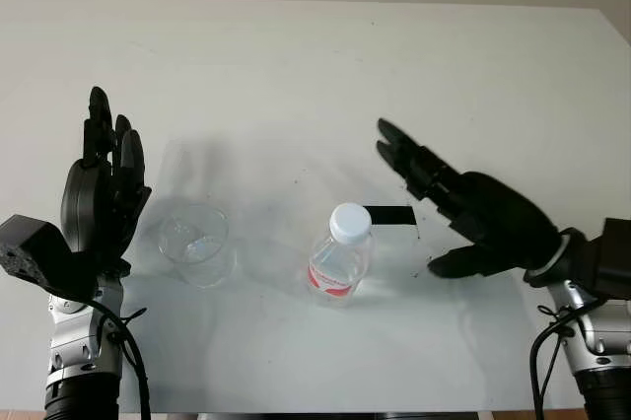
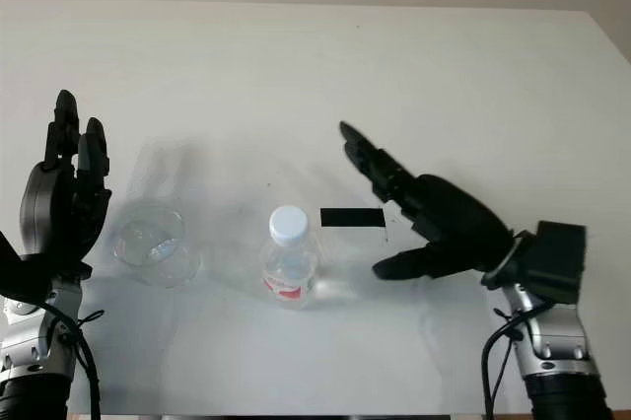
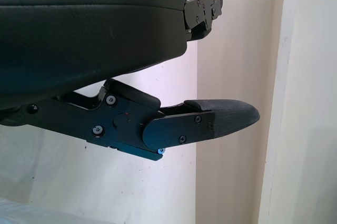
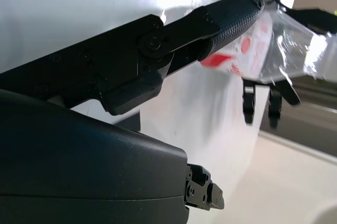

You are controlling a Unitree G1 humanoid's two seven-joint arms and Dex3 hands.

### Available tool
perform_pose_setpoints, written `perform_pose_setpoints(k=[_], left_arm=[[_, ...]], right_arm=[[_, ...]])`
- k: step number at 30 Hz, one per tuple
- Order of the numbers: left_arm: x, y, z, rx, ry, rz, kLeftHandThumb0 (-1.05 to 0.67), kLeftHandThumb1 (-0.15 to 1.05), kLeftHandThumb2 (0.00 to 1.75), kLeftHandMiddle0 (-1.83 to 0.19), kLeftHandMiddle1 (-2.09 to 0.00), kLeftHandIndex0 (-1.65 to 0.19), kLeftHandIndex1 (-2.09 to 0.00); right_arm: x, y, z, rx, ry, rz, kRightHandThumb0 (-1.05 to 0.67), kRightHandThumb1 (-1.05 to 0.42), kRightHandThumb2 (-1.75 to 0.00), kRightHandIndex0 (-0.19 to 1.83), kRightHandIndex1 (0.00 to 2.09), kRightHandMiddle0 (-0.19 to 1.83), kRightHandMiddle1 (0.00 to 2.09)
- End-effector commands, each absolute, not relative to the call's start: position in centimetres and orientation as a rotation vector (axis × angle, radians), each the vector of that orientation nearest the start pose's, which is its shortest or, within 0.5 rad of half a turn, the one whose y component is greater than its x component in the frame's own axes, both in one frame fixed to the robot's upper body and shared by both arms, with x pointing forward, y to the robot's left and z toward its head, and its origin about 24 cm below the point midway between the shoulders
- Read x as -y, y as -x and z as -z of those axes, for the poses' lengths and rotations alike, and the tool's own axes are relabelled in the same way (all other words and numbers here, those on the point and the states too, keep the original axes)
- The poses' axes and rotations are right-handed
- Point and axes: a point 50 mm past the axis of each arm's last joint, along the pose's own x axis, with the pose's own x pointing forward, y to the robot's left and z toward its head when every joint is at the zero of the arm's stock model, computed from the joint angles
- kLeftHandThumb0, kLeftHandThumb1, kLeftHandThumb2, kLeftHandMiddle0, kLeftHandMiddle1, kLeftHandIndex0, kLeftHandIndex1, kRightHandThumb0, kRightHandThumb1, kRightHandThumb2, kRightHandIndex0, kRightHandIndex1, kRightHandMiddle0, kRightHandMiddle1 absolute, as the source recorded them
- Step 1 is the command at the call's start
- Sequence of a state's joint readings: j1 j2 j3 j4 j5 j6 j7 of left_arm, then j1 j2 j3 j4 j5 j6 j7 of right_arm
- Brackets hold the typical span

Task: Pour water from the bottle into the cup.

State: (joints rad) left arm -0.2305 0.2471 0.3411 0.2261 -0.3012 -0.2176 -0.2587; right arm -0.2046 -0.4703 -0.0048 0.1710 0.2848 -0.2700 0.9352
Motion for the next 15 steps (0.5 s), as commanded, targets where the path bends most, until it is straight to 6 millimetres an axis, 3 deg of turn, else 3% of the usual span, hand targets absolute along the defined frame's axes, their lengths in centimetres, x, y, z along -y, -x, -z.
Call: perform_pose_setpoints(k=[1, 9, 15], left_arm=[[-26.2, -28.2, -10.0, 0.330, 0.041, -0.071, -0.73, 1.05, 0.53, 0.19, -0.02, 0.19, -0.02], [-26.2, -28.3, -10.1, 0.341, 0.035, -0.078, -0.73, 1.05, 0.55, 0.19, -0.01, 0.19, 0.00], [-26.3, -28.4, -10.3, 0.344, 0.031, -0.082, -0.73, 1.05, 0.54, 0.19, -0.02, 0.19, 0.00]], right_arm=[[18.7, -27.0, -8.9, 0.171, 0.299, -0.957, -0.98, -0.97, -0.05, -0.19, 0.00, -0.19, 0.00], [15.4, -27.1, -7.3, 0.112, 0.280, -1.065, -0.99, -0.97, -0.05, -0.19, 0.00, -0.19, 0.00], [14.3, -27.7, -7.1, 0.131, 0.260, -1.120, -1.05, -0.98, -0.06, -0.19, 0.00, -0.19, 0.00]])
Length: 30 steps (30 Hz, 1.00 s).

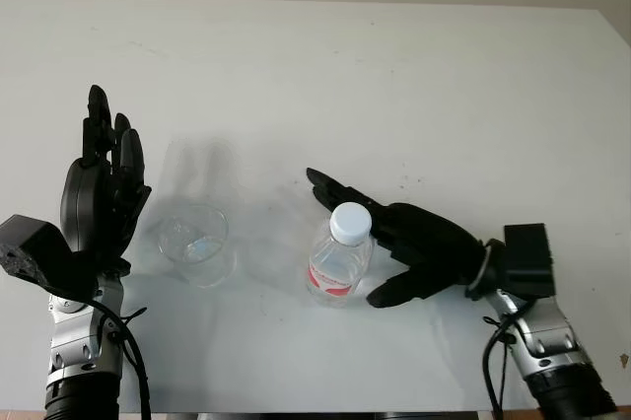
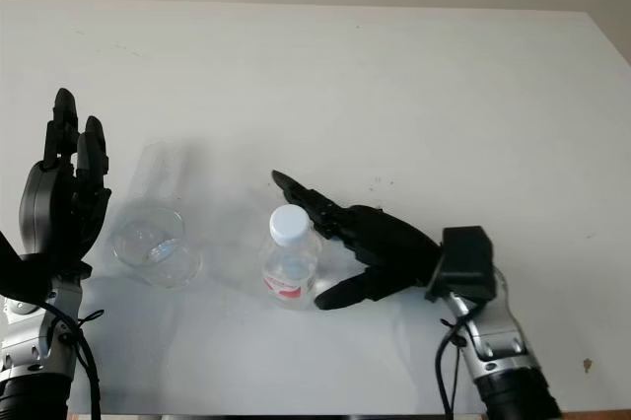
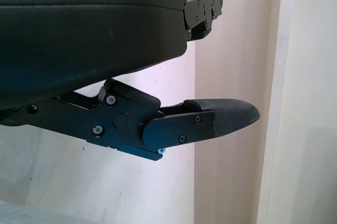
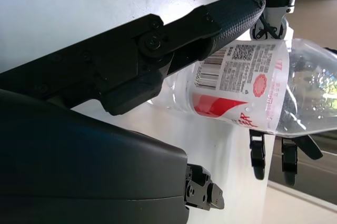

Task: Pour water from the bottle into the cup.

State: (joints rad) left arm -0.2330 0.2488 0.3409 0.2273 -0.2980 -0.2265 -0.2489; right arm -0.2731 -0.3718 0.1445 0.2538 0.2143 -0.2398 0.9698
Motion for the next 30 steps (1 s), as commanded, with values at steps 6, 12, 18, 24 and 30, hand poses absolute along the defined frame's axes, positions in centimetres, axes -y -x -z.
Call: perform_pose_setpoints(k=[6, 12, 18, 24, 30], left_arm=[[-26.3, -28.4, -10.3, 0.343, 0.029, -0.079, -0.73, 1.05, 0.55, 0.19, 0.00, 0.19, 0.00], [-26.2, -28.3, -10.2, 0.342, 0.029, -0.084, -0.73, 1.05, 0.54, 0.19, -0.02, 0.19, 0.00], [-26.1, -28.1, -10.2, 0.344, 0.025, -0.085, -0.72, 1.05, 0.55, 0.19, -0.01, 0.19, 0.00], [-26.1, -28.2, -10.1, 0.339, 0.036, -0.083, -0.73, 1.05, 0.55, 0.19, -0.02, 0.19, 0.00], [-25.9, -28.2, -10.0, 0.338, 0.035, -0.084, -0.72, 1.05, 0.56, 0.19, -0.01, 0.19, 0.00]], right_arm=[[13.7, -27.9, -6.9, 0.131, 0.217, -1.176, -1.04, -0.96, -0.05, -0.19, 0.00, -0.19, 0.00], [12.8, -27.9, -6.8, 0.141, 0.204, -1.217, -1.00, -0.94, -0.05, -0.18, 0.01, -0.13, 0.04], [12.4, -27.9, -6.5, 0.098, 0.184, -1.264, -0.91, -0.86, -0.04, 0.10, 0.13, 0.14, 0.17], [12.1, -27.7, -6.5, 0.038, 0.129, -1.333, -0.77, -0.81, -0.04, 0.27, 0.17, 0.28, 0.24], [11.8, -27.6, -6.8, 0.007, 0.140, -1.397, -0.65, -0.79, -0.05, 0.41, 0.31, 0.39, 0.37]])
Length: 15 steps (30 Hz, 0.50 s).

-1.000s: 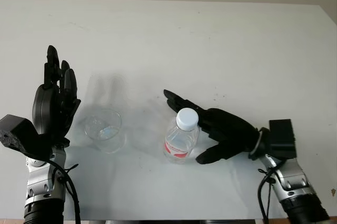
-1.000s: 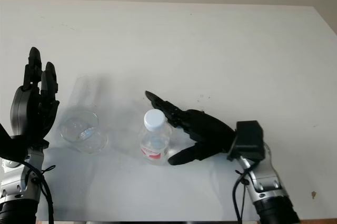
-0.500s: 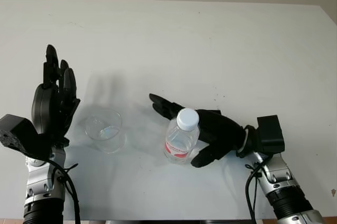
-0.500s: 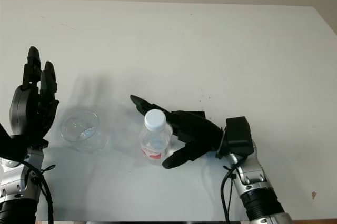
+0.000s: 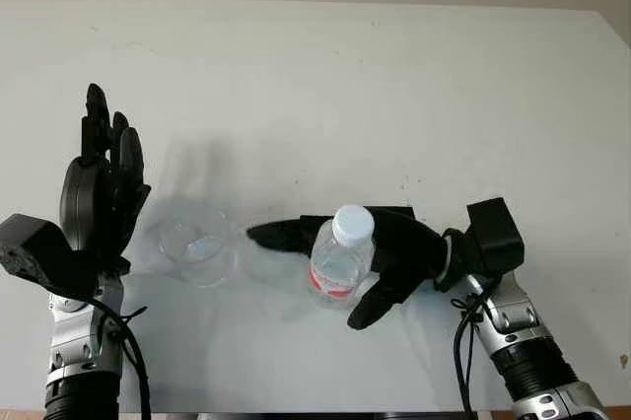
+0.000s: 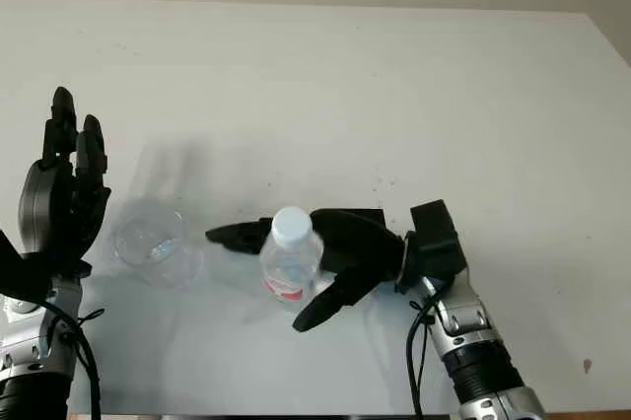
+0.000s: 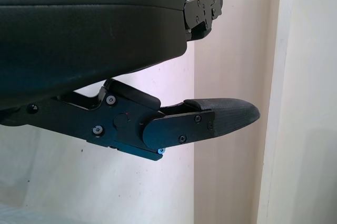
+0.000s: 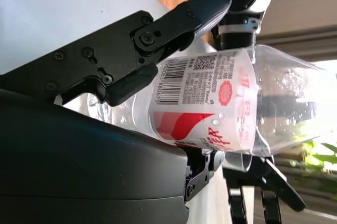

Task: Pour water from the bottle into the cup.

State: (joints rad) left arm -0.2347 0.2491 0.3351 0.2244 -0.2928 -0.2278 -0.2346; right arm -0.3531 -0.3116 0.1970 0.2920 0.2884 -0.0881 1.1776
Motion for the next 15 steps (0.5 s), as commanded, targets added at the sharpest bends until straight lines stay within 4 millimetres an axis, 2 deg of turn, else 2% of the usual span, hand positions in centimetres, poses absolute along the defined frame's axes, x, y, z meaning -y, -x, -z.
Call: perform_pose_setpoints(k=[1, 2, 4, 5, 7, 8, 9, 10, 11, 13, 14, 15], left_arm=[[-25.94, -28.20, -10.01, 0.337, 0.037, -0.085, -0.72, 1.05, 0.56, 0.19, -0.01, 0.19, 0.00], [-25.93, -28.19, -9.99, 0.337, 0.039, -0.088, -0.72, 1.05, 0.56, 0.19, -0.01, 0.19, 0.00], [-25.93, -28.17, -9.96, 0.333, 0.037, -0.090, -0.73, 1.05, 0.55, 0.19, -0.01, 0.19, 0.00], [-25.92, -28.17, -9.95, 0.332, 0.037, -0.089, -0.73, 1.05, 0.55, 0.19, -0.01, 0.19, 0.00], [-25.92, -28.17, -9.92, 0.333, 0.039, -0.088, -0.73, 1.05, 0.55, 0.19, 0.00, 0.19, 0.00], [-25.92, -28.18, -9.90, 0.334, 0.040, -0.089, -0.73, 1.05, 0.54, 0.19, 0.00, 0.19, 0.00], [-25.92, -28.18, -9.87, 0.334, 0.040, -0.091, -0.74, 1.05, 0.54, 0.19, -0.01, 0.19, 0.00], [-25.92, -28.19, -9.86, 0.333, 0.041, -0.092, -0.74, 1.05, 0.53, 0.19, -0.01, 0.19, 0.00], [-25.91, -28.19, -9.86, 0.335, 0.040, -0.091, -0.74, 1.05, 0.53, 0.19, -0.01, 0.19, 0.00], [-25.90, -28.19, -9.87, 0.336, 0.040, -0.091, -0.73, 1.05, 0.54, 0.19, 0.00, 0.19, 0.00], [-25.91, -28.18, -9.87, 0.335, 0.039, -0.091, -0.73, 1.05, 0.54, 0.19, 0.00, 0.19, 0.00], [-25.93, -28.17, -9.87, 0.336, 0.039, -0.089, -0.73, 1.05, 0.54, 0.19, 0.00, 0.19, 0.00]], right_arm=[[11.74, -27.56, -6.87, 0.004, 0.145, -1.414, -0.63, -0.79, -0.05, 0.36, 0.52, 0.37, 0.55], [11.69, -27.55, -6.89, -0.002, 0.144, -1.428, -0.61, -0.80, -0.05, 0.30, 0.77, 0.30, 0.82], [11.61, -27.46, -6.83, -0.009, 0.130, -1.440, -0.59, -0.82, -0.05, 0.27, 1.08, 0.25, 1.15], [11.57, -27.41, -6.83, -0.009, 0.131, -1.440, -0.60, -0.84, -0.06, 0.27, 1.30, 0.25, 1.33], [11.52, -27.30, -6.90, -0.007, 0.151, -1.435, -0.59, -0.86, -0.06, 0.29, 1.60, 0.29, 1.52], [11.46, -27.24, -6.95, 0.002, 0.160, -1.431, -0.60, -0.89, -0.06, 0.30, 1.80, 0.33, 1.68], [11.38, -27.18, -6.98, 0.016, 0.160, -1.428, -0.61, -0.90, -0.06, 0.29, 1.92, 0.34, 1.80], [11.28, -27.12, -6.99, 0.028, 0.161, -1.424, -0.62, -0.91, -0.06, 0.32, 2.01, 0.36, 1.92], [11.19, -27.04, -7.00, 0.043, 0.169, -1.418, -0.64, -0.93, -0.06, 0.43, 2.06, 0.42, 2.02], [11.04, -26.84, -7.01, 0.072, 0.193, -1.397, -0.67, -0.96, -0.06, 0.66, 2.09, 0.57, 2.08], [11.00, -26.72, -6.98, 0.079, 0.201, -1.385, -0.67, -0.99, -0.06, 0.87, 2.09, 0.69, 2.09], [10.96, -26.60, -6.92, 0.084, 0.201, -1.369, -0.66, -1.01, -0.06, 1.00, 2.09, 0.78, 2.09]])
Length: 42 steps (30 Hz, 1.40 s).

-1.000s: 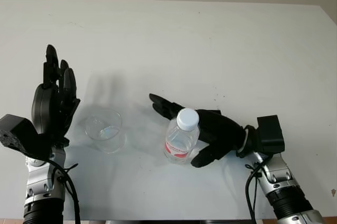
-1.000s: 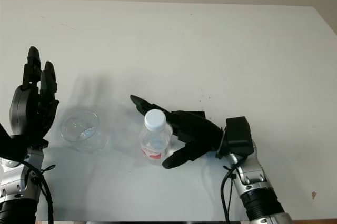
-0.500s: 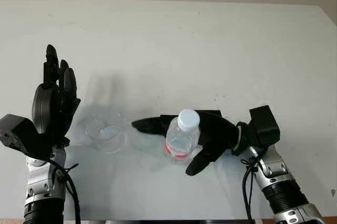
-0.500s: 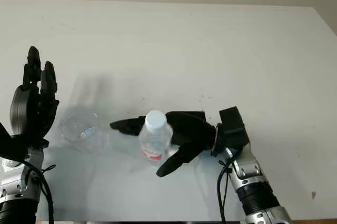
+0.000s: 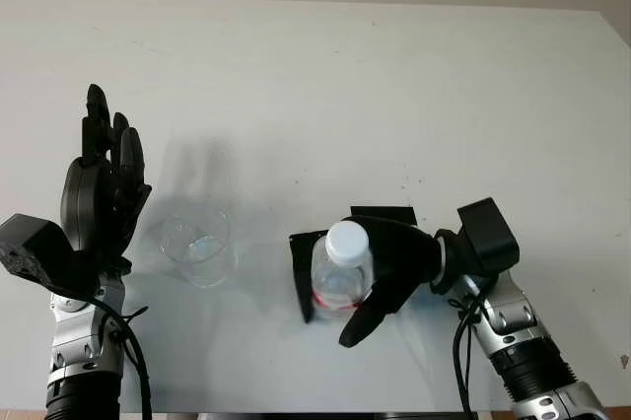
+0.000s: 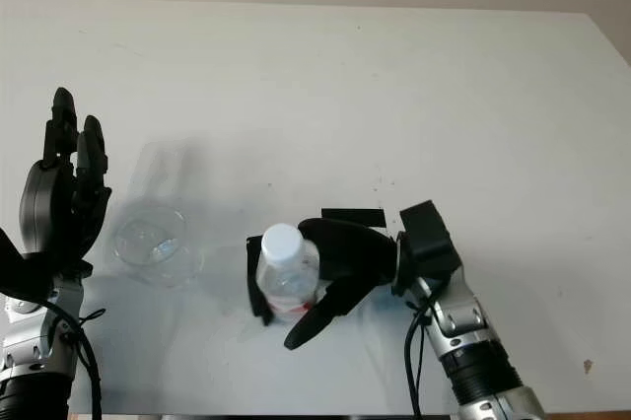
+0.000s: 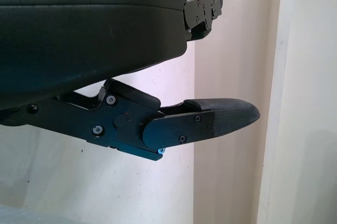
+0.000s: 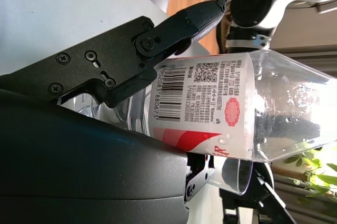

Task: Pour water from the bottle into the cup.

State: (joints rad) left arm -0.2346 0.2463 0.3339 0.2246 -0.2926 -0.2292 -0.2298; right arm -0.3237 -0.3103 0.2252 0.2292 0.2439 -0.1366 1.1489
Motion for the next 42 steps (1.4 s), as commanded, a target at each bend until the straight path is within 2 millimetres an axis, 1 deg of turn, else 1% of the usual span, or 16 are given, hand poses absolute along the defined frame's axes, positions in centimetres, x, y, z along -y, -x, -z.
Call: perform_pose_setpoints(k=[1, 2, 3, 6, 9, 13, 16, 20, 22, 26, 29, 32, 35, 36, 38, 42], left_arm=[[-25.9, -28.2, -9.9, 0.335, 0.038, -0.088, -0.73, 1.05, 0.54, 0.19, 0.00, 0.19, 0.00], [-26.0, -28.2, -9.9, 0.335, 0.038, -0.087, -0.73, 1.05, 0.54, 0.19, 0.00, 0.19, 0.00], [-26.0, -28.2, -9.9, 0.335, 0.040, -0.088, -0.73, 1.05, 0.55, 0.19, 0.00, 0.19, 0.00], [-26.0, -28.2, -9.9, 0.332, 0.037, -0.091, -0.73, 1.05, 0.54, 0.19, 0.00, 0.19, 0.00], [-26.0, -28.2, -9.9, 0.332, 0.038, -0.090, -0.73, 1.05, 0.54, 0.19, -0.01, 0.19, 0.00], [-26.0, -28.3, -9.9, 0.336, 0.043, -0.090, -0.73, 1.05, 0.54, 0.19, -0.01, 0.19, 0.00], [-26.0, -28.3, -9.9, 0.335, 0.044, -0.088, -0.73, 1.05, 0.54, 0.19, -0.01, 0.19, 0.00], [-25.9, -28.4, -10.0, 0.332, 0.045, -0.088, -0.74, 1.05, 0.53, 0.19, 0.00, 0.19, 0.00], [-25.9, -28.4, -10.0, 0.332, 0.041, -0.087, -0.74, 1.05, 0.53, 0.19, 0.00, 0.19, 0.00], [-25.8, -28.4, -10.0, 0.335, 0.042, -0.085, -0.74, 1.05, 0.54, 0.19, 0.00, 0.19, 0.00], [-25.8, -28.4, -10.0, 0.335, 0.041, -0.086, -0.74, 1.05, 0.54, 0.19, 0.00, 0.19, 0.00], [-25.7, -28.4, -10.0, 0.336, 0.043, -0.086, -0.73, 1.05, 0.54, 0.19, 0.00, 0.19, 0.00], [-25.7, -28.4, -10.0, 0.334, 0.046, -0.089, -0.74, 1.05, 0.54, 0.19, 0.00, 0.19, 0.00], [-25.6, -28.4, -10.0, 0.335, 0.047, -0.090, -0.74, 1.05, 0.54, 0.19, 0.00, 0.19, 0.00], [-25.7, -28.4, -10.0, 0.334, 0.047, -0.092, -0.74, 1.05, 0.54, 0.19, -0.01, 0.19, 0.00], [-25.7, -28.5, -9.9, 0.331, 0.054, -0.092, -0.74, 1.05, 0.53, 0.19, -0.01, 0.19, 0.00]], right_arm=[[10.9, -26.5, -6.9, 0.092, 0.207, -1.346, -0.65, -1.03, -0.07, 1.10, 2.09, 0.87, 2.09], [10.9, -26.4, -6.9, 0.097, 0.211, -1.330, -0.63, -1.04, -0.10, 1.24, 2.09, 0.99, 2.09], [10.9, -26.3, -6.9, 0.104, 0.220, -1.308, -0.62, -1.04, -0.11, 1.29, 2.09, 1.04, 2.09], [10.8, -26.0, -6.6, 0.179, 0.239, -1.166, -0.56, -1.05, -0.29, 1.36, 2.09, 1.18, 2.09], [10.8, -26.1, -6.4, 0.212, 0.247, -1.045, -0.51, -1.05, -0.40, 1.35, 2.09, 1.13, 2.09], [10.8, -26.9, -6.7, 0.244, 0.252, -0.924, -0.48, -1.05, -0.48, 1.39, 2.09, 1.03, 2.09], [10.8, -28.1, -7.3, 0.286, 0.229, -0.841, -0.47, -1.05, -0.49, 1.30, 2.09, 0.81, 2.09], [10.3, -30.4, -8.6, 0.347, 0.222, -0.760, -0.44, -1.05, -0.50, 1.19, 2.09, 0.64, 2.09], [9.9, -31.6, -9.4, 0.371, 0.247, -0.722, -0.44, -1.05, -0.50, 1.16, 2.09, 0.63, 2.09], [8.8, -33.8, -11.1, 0.395, 0.309, -0.663, -0.43, -1.05, -0.50, 1.34, 2.09, 0.74, 2.09], [7.9, -35.3, -12.5, 0.424, 0.370, -0.626, -0.41, -1.05, -0.53, 1.39, 2.09, 0.75, 2.09], [7.3, -36.4, -13.8, 0.447, 0.408, -0.605, -0.38, -1.05, -0.57, 1.54, 2.09, 0.79, 2.09], [6.7, -37.3, -15.3, 0.482, 0.452, -0.598, -0.33, -1.05, -0.59, 1.68, 2.09, 0.99, 2.09], [6.6, -37.5, -15.8, 0.505, 0.485, -0.590, -0.32, -1.05, -0.57, 1.64, 2.09, 1.05, 2.09], [6.3, -37.6, -16.7, 0.569, 0.561, -0.571, -0.31, -1.05, -0.54, 1.55, 2.09, 1.09, 2.09], [5.8, -37.9, -17.7, 0.650, 0.683, -0.547, -0.31, -1.05, -0.43, 1.39, 2.09, 1.01, 2.09]])
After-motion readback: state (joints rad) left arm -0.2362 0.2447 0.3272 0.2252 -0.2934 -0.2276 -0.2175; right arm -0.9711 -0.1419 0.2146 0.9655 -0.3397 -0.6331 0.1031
